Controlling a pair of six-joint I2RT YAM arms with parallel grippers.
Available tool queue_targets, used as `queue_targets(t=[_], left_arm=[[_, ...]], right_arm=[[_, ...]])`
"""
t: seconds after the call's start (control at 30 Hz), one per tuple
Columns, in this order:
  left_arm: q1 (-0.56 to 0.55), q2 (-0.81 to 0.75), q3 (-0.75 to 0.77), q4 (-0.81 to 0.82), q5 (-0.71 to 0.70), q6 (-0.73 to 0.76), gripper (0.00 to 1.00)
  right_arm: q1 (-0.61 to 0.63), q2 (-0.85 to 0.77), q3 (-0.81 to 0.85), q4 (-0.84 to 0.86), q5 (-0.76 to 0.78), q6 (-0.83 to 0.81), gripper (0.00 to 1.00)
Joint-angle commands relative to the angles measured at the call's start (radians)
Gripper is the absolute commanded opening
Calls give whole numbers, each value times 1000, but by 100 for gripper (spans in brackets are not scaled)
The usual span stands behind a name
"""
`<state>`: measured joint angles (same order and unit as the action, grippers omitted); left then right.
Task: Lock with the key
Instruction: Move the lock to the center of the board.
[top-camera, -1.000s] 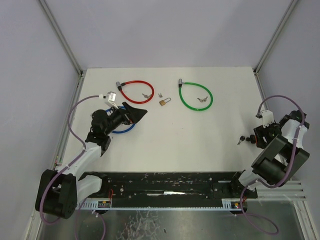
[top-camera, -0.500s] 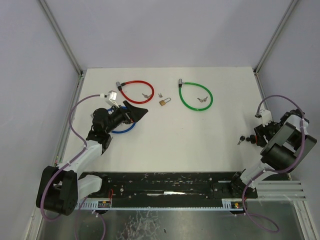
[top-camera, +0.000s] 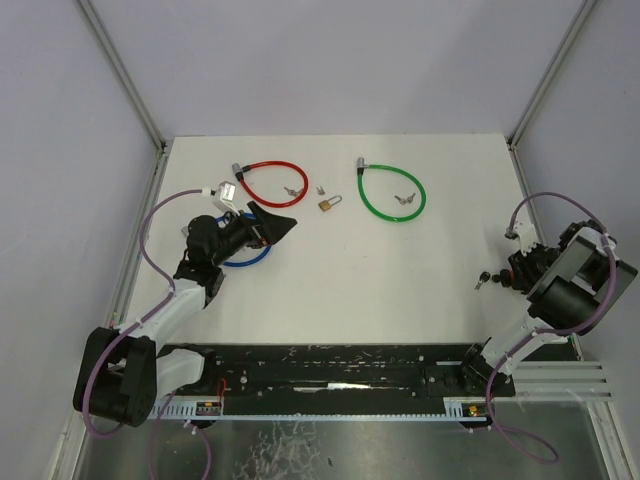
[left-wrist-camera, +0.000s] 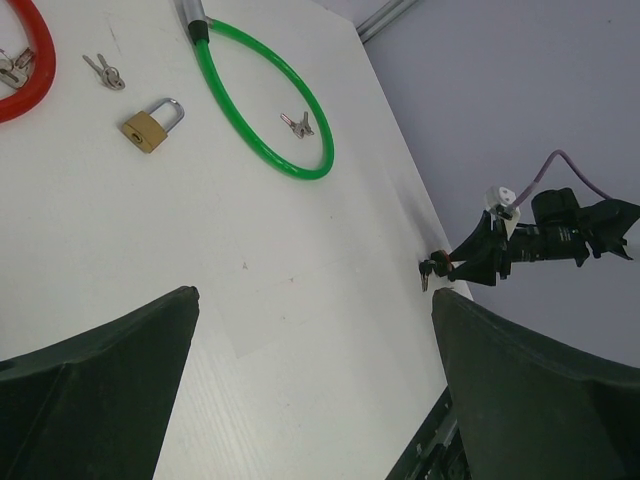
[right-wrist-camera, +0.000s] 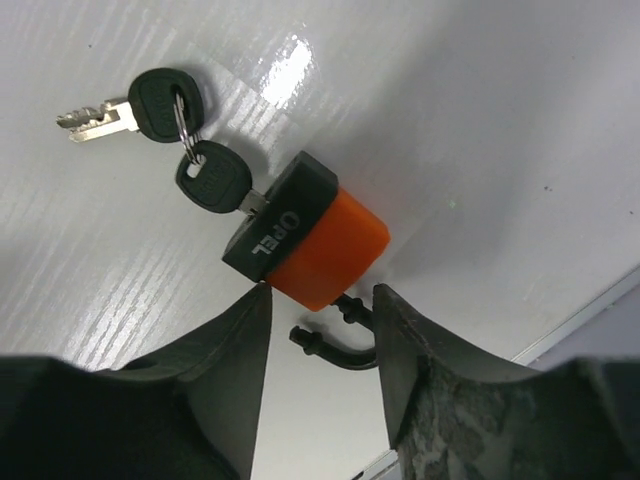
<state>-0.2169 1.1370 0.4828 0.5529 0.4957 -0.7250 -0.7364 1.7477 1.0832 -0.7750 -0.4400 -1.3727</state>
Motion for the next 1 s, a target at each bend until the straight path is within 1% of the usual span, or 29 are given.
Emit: queue_targets(t=[0.0, 0.13, 0.3, 0.4, 0.53, 0.77, 0.9, 0.97], left_arm=[[1, 4, 31, 51, 25, 1, 98], [1, -3, 26, 50, 25, 2, 98], [1, -14, 13, 43, 21, 8, 98], [0, -22, 7, 35, 20, 15, 98], [0, -32, 0, 27, 18, 23, 98], [1, -54, -18, 12, 13, 45, 98], [0, -67, -31, 2, 10, 57, 98], [2, -80, -33, -15, 4, 70, 98]], right_arm=[[31, 1, 3, -28, -49, -51, 47], [90, -8, -13, -33, -70, -36, 36], [221, -48, -68, -16, -100, 3, 29], [328, -78, -102, 8, -113, 51, 26], [478, -123, -127, 49, -110, 114, 25], [741, -162, -128, 105, -119, 178, 23], [859, -150, -112, 146, -101, 212, 20], [886, -135, -71, 131, -113, 252, 19]])
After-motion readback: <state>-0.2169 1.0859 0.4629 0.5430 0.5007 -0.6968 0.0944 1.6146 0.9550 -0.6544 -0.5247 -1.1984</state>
